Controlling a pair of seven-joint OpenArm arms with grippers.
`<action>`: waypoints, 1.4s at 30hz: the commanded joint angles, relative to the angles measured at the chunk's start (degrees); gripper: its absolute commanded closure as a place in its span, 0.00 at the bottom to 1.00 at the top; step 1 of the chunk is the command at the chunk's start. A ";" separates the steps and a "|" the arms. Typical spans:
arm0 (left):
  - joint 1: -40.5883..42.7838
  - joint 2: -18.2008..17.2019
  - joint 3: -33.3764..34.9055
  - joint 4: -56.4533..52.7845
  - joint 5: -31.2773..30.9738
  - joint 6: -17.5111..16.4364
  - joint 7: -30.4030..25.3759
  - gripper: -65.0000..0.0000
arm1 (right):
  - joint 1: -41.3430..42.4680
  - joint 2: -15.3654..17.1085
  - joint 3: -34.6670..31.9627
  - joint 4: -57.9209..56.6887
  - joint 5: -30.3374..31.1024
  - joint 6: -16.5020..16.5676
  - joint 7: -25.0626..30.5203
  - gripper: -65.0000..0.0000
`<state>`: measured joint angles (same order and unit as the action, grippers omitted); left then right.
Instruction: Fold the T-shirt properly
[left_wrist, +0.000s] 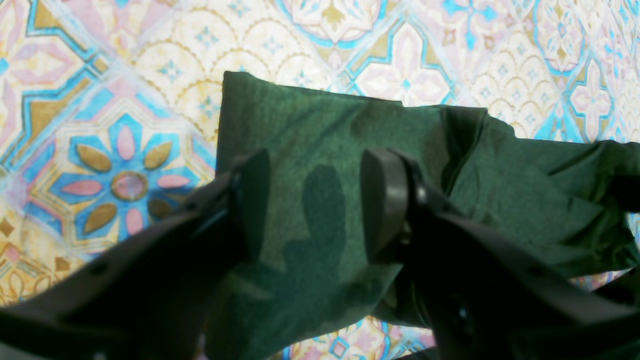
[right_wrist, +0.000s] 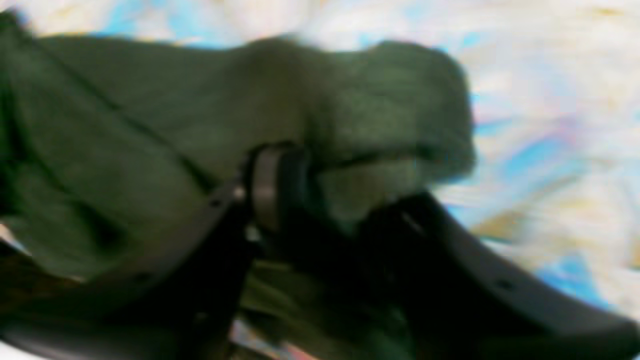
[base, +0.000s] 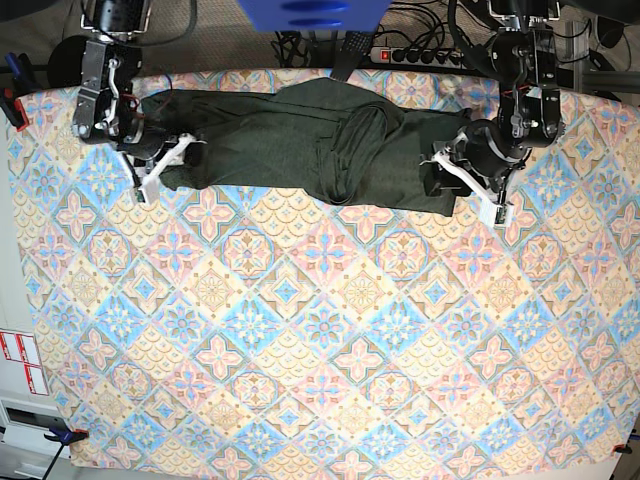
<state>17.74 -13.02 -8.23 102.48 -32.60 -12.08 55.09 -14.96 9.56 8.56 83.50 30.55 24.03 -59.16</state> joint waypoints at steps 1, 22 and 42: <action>-0.46 -0.21 -0.25 1.13 -0.68 -0.19 -0.72 0.54 | -1.35 -1.08 -1.57 -1.17 1.67 1.42 -5.42 0.74; -0.11 -0.57 -9.05 4.29 -9.38 -0.10 -0.72 0.55 | 3.31 -0.64 5.29 -0.91 3.96 1.42 -3.92 1.00; 1.30 -0.65 -13.79 4.29 -10.96 -0.19 -0.45 0.55 | 15.88 6.31 7.31 -7.59 3.96 1.42 -4.36 1.00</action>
<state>19.22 -13.06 -21.85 105.75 -42.70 -11.90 55.51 0.08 15.31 15.81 74.96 33.45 25.19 -63.99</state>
